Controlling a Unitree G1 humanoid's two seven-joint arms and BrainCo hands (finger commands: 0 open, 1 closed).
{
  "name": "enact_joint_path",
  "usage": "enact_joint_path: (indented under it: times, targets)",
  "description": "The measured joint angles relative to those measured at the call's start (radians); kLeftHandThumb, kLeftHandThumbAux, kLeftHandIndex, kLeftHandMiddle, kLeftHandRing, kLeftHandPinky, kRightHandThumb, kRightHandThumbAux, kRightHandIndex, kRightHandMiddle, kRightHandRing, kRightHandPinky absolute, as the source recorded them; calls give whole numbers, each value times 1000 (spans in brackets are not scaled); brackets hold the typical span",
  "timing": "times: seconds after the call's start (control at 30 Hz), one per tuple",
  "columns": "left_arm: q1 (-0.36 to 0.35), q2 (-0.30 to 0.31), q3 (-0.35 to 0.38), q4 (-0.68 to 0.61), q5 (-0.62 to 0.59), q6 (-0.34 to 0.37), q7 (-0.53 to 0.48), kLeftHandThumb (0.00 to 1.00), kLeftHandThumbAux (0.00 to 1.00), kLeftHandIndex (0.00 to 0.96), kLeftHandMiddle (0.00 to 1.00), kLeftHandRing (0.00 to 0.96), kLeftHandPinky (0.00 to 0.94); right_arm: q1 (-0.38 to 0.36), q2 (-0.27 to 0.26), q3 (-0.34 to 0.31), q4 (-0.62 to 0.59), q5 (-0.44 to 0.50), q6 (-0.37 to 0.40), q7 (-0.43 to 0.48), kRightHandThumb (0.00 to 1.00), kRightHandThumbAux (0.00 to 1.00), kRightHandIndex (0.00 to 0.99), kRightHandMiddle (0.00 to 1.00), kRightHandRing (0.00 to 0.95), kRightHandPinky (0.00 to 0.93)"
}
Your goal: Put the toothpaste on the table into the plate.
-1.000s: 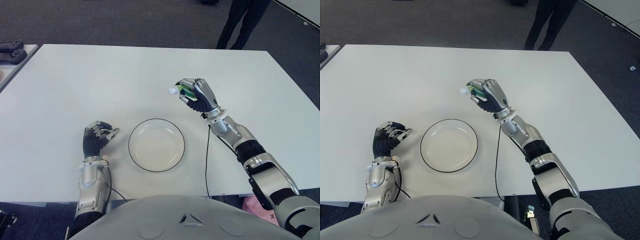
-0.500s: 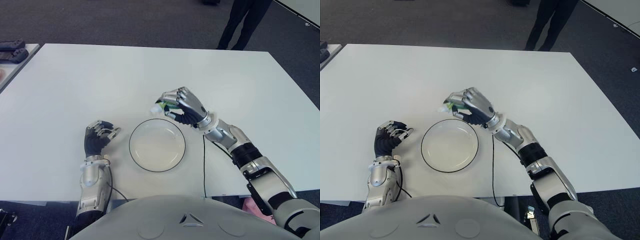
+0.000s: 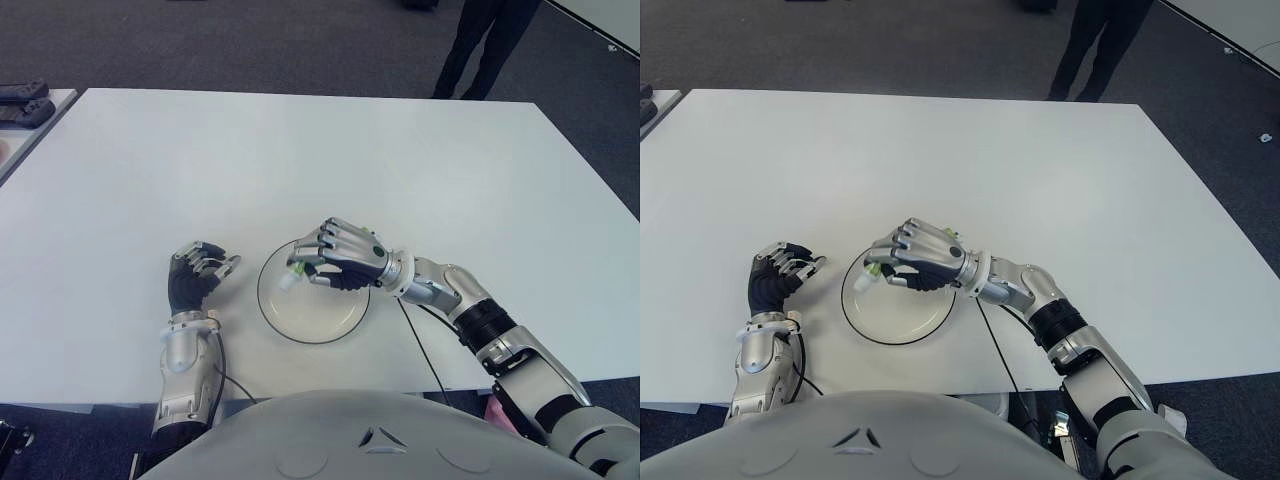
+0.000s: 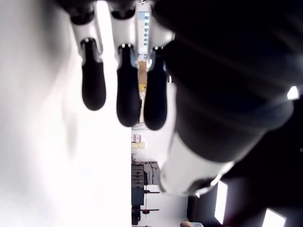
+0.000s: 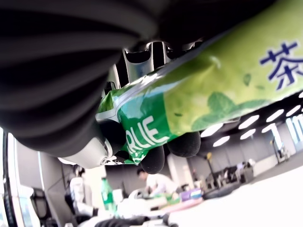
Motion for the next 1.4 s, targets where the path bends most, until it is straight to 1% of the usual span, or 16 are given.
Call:
enact_joint_path:
  times: [0.2,0.3,0.5,0.63,0.83,0.87,0.9,0.93,0.97,1.0,1.03,1.07,1.1,1.13,1.23,1.4]
  targets:
    - [2,-2,-1,-3,7,0,3,54,998,580,560,563,549,-15,-16,43,-10,-4,15,161,717,713,441,892,894,892]
    - [3,-3,-2,-4,9,0,3,53,998,580,563,569,555,-20,-18,56,-12,-27,27,201,715,713,441,895,894,891]
    - [5,-3,-2,-6,9,3,3,33,998,578,562,570,540,-22,-16,78,-8,-91,54,196,712,715,440,908,899,896]
    - [7,-1,-2,-6,8,5,2,27,998,571,551,555,526,-20,-13,86,2,-129,74,162,711,715,440,917,902,896]
    - [7,5,-2,-5,4,5,-2,21,998,569,549,553,531,-19,-5,89,26,-133,88,126,703,717,440,842,824,804]
    - [6,6,-2,-5,3,4,-3,21,998,570,547,550,528,-19,-1,89,34,-128,87,127,696,718,433,680,666,669]
    - [6,7,-2,-4,2,3,-3,21,998,571,547,548,526,-19,2,90,45,-115,84,129,692,719,429,574,563,581]
    - [5,7,-2,-4,-1,1,-3,25,998,571,546,547,526,-18,5,90,56,-97,78,134,598,688,385,489,474,499]
    - [5,7,-2,-3,-2,-2,-3,31,998,572,546,546,525,-18,8,90,68,-71,71,144,452,644,319,363,342,376]
    - [5,7,-2,-2,-2,-5,-3,36,998,572,545,545,525,-18,10,90,79,-50,63,154,358,617,277,283,258,298]
    - [5,7,-2,-1,-2,-7,-3,37,998,572,544,544,524,-18,11,90,84,-36,59,163,316,596,238,234,211,254]
    - [5,7,-2,0,-2,-9,-3,47,998,571,543,543,522,-17,12,90,87,-24,58,174,246,540,152,149,135,162]
    - [5,7,-2,0,-2,-10,-3,53,998,571,542,543,522,-17,11,90,88,-15,58,181,200,504,97,95,86,103]
    - [5,6,-2,0,-2,-10,-3,57,998,569,541,542,522,-17,11,88,87,-13,58,187,169,460,62,61,55,66]
    - [4,6,-2,0,-3,-10,-3,60,998,567,541,545,528,-13,8,84,76,-16,66,189,126,386,20,19,17,21]
    - [2,5,-2,0,-2,-8,-3,58,998,568,543,550,539,-7,1,79,50,-29,85,178,89,338,3,3,2,3]
